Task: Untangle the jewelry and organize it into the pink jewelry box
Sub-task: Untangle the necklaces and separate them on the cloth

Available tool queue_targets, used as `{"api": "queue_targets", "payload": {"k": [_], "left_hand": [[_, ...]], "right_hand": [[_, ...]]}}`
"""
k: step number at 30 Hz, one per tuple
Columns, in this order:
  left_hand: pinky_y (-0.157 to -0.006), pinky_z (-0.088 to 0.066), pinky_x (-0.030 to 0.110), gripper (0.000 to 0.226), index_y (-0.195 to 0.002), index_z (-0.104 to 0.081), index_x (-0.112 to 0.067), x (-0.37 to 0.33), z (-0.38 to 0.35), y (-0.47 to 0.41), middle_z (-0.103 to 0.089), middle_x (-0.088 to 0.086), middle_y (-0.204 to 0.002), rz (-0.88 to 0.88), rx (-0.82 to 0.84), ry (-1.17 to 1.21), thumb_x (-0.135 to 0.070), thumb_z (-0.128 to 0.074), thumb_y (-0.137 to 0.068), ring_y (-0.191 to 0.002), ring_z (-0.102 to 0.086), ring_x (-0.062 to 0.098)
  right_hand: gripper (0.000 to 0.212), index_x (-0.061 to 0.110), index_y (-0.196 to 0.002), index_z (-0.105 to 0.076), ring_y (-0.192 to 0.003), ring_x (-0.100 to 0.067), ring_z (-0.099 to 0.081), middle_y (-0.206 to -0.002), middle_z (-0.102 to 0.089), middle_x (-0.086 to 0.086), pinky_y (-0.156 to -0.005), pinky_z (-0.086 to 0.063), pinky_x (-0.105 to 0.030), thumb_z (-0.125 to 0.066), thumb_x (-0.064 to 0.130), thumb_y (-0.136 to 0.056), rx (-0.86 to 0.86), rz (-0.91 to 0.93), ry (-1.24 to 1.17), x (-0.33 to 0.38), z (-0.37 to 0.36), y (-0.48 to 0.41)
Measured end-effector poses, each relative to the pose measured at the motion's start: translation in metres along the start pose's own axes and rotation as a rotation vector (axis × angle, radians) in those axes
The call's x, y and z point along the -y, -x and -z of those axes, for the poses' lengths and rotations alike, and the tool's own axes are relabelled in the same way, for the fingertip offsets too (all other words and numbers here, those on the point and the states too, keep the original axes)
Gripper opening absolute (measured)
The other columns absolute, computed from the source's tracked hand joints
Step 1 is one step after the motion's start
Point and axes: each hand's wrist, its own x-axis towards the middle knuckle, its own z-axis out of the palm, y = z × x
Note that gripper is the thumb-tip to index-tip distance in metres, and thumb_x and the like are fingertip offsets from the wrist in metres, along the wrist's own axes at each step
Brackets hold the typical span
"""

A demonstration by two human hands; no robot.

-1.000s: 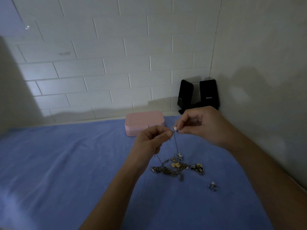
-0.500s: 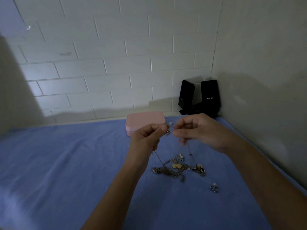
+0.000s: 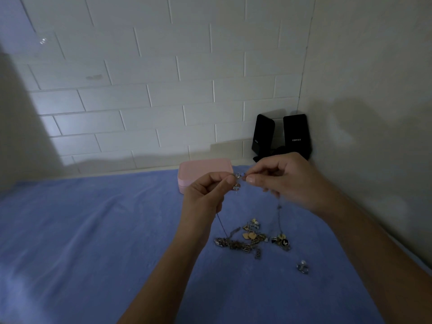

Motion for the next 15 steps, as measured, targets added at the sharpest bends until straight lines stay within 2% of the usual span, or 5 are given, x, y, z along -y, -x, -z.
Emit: {"api": "queue_targets", "payload": {"k": [3,6,8,11,15], "left_hand": [[-0.042,-0.026,0.014,0.015,-0.08,-0.067,-0.012,-0.0022,-0.0017,0.0011,-0.058,-0.01,-0.053,-0.016,0.011,-0.03,-0.025,-0.065,-0.072,-0.041,-0.028,0.003],[-0.041,-0.027,0.012,0.013,-0.081,-0.066,-0.01,-0.0041,-0.0019,0.0026,-0.06,-0.01,-0.054,-0.035,0.037,-0.043,-0.02,-0.064,-0.073,-0.04,-0.031,0.0],[-0.042,-0.029,0.01,0.007,-0.082,-0.065,-0.008,-0.0066,-0.0029,0.0038,-0.061,-0.011,-0.054,-0.056,0.069,-0.056,-0.012,-0.062,-0.077,-0.039,-0.039,-0.002],[-0.045,-0.035,0.004,0.006,-0.083,-0.063,-0.003,-0.0084,-0.0054,0.0054,-0.063,-0.01,-0.056,-0.092,0.106,-0.059,0.001,-0.059,-0.081,-0.041,-0.048,-0.005],[-0.042,-0.032,0.007,0.009,-0.083,-0.064,-0.006,-0.0074,-0.0054,0.0048,-0.065,-0.006,-0.06,-0.094,0.074,-0.074,-0.013,-0.06,-0.079,-0.038,-0.042,-0.003]], "right_hand": [[0.014,0.021,-0.08,-0.07,-0.051,0.001,-0.05,-0.058,-0.063,0.015,-0.053,-0.042,-0.013,-0.067,0.008,-0.084,0.031,-0.029,-0.06,0.0018,0.0005,-0.0002],[0.01,0.017,-0.082,-0.071,-0.054,0.007,-0.051,-0.058,-0.063,0.018,-0.055,-0.038,-0.007,-0.065,0.009,-0.085,0.035,-0.057,-0.074,0.0043,0.0031,0.0012],[0.009,0.011,-0.083,-0.069,-0.053,0.005,-0.048,-0.059,-0.064,0.016,-0.052,-0.035,-0.008,-0.061,0.008,-0.087,0.083,-0.108,-0.141,0.007,0.0056,0.0028],[0.015,0.008,-0.08,-0.065,-0.048,-0.003,-0.034,-0.058,-0.062,0.011,-0.049,-0.029,-0.015,-0.054,0.009,-0.091,0.157,-0.192,-0.216,0.0071,0.0076,0.0033],[0.01,0.01,-0.086,-0.069,-0.047,-0.004,-0.03,-0.056,-0.05,0.008,-0.047,-0.023,-0.018,-0.06,0.015,-0.088,0.167,-0.22,-0.155,0.0032,0.0076,0.0033]]}}
